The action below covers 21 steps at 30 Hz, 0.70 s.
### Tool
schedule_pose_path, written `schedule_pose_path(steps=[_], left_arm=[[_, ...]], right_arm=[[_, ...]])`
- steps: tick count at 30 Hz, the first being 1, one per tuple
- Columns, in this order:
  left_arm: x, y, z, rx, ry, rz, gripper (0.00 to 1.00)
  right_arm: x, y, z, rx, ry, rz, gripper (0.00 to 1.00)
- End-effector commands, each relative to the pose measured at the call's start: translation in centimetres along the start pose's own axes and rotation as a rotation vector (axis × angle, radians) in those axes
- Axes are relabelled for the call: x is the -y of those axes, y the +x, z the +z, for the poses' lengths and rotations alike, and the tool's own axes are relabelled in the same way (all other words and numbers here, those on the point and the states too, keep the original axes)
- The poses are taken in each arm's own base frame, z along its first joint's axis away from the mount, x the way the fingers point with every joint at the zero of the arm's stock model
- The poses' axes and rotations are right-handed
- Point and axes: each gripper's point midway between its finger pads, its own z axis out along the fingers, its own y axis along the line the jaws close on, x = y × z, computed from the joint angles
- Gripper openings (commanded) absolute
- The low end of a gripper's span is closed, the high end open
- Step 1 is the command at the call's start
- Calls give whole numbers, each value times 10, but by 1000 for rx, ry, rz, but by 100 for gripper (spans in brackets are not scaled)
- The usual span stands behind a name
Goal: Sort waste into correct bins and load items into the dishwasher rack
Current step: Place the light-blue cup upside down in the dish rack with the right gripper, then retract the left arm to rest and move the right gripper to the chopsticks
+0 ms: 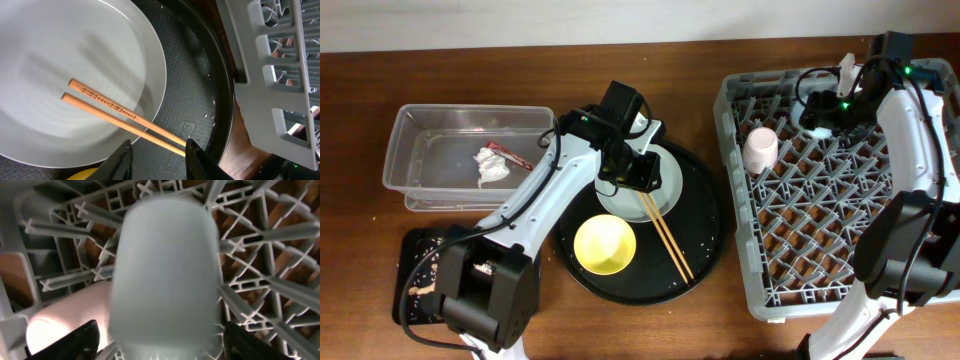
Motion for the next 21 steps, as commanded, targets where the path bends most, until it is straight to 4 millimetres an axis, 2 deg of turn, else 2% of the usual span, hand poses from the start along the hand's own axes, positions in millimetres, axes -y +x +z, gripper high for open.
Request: schedule_pose_path(steps=[1, 5, 11, 16, 19, 21], left_arm=[[4, -3, -12, 32, -3, 25, 34], [4, -3, -12, 29, -4, 24, 34], [4, -2, -12, 24, -5, 22, 34], [-3, -2, -17, 30, -9, 6, 33], [-7, -14, -51, 126, -12, 1, 33], [-4, -20, -93, 232, -15, 11, 33]], right_arm=[[1, 0, 1, -1, 11, 2, 82], [0, -2, -2, 4, 11, 1, 84], [-3, -9, -23, 16, 11, 1, 82], [-25, -9, -45, 3, -85, 1, 82], [-53, 0, -62, -33, -222, -51, 79], [-48, 6, -63, -57, -160, -59, 77]])
